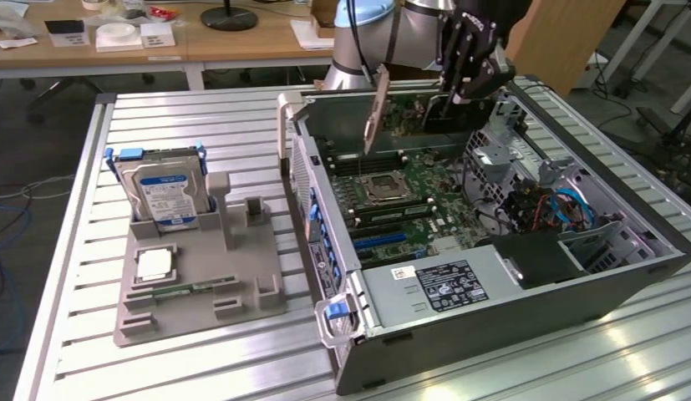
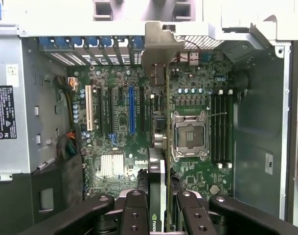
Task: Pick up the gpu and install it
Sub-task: 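Insert the gpu into the slot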
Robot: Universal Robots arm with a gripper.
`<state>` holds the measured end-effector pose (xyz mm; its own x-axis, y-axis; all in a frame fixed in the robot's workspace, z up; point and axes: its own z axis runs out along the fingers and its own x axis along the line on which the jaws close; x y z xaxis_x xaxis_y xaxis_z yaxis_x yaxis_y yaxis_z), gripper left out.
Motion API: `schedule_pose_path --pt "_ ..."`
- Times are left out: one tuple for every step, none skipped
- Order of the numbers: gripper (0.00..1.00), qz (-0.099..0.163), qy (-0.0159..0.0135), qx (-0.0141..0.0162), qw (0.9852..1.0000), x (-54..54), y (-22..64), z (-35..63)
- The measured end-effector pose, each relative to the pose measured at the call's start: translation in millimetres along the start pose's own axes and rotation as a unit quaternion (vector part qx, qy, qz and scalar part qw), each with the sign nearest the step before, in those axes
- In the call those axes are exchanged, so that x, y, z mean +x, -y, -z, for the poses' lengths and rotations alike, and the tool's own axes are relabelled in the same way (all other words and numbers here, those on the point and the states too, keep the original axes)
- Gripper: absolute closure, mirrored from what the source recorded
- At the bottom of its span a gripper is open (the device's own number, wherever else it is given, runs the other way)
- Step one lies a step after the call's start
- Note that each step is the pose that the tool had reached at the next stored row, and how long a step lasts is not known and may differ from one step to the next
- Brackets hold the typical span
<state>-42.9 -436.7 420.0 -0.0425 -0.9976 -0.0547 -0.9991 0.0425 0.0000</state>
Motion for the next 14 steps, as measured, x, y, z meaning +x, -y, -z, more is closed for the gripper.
schedule_pose_path --pt "0.73 0.0 0.0 0.0 1.0 0.1 0.0 -1.8" --pt "0.73 0.0 0.0 0.0 1.0 0.2 0.0 -3.7" --pt "0.73 0.0 0.0 0.0 1.0 0.3 0.0 -5.5" --pt "0.73 0.0 0.0 0.0 1.0 0.4 0.0 -7.2" --pt "0.73 0.0 0.0 0.0 1.0 0.5 0.0 -9.0" --pt "0.73 0.0 0.0 0.0 1.0 0.6 0.0 -10.8" --pt "0.73 0.0 0.0 0.0 1.0 0.7 0.0 -12.2" --pt "0.73 0.0 0.0 0.0 1.0 0.7 0.0 -13.0" --pt "0.73 0.0 -0.0001 0.0 1.0 0.7 0.0 -13.6" --pt "0.73 0.0 0.0 0.0 1.0 1.2 0.1 -14.3" --pt "0.73 0.0 0.0 0.0 1.0 2.5 0.2 -15.0" --pt "0.73 0.0 0.0002 0.0 1.0 4.3 0.2 -15.9" --pt "0.73 0.0 0.0004 0.0 1.0 6.1 0.2 -16.9" --pt "0.73 0.0 0.0005 0.0 1.0 8.1 0.3 -17.7"
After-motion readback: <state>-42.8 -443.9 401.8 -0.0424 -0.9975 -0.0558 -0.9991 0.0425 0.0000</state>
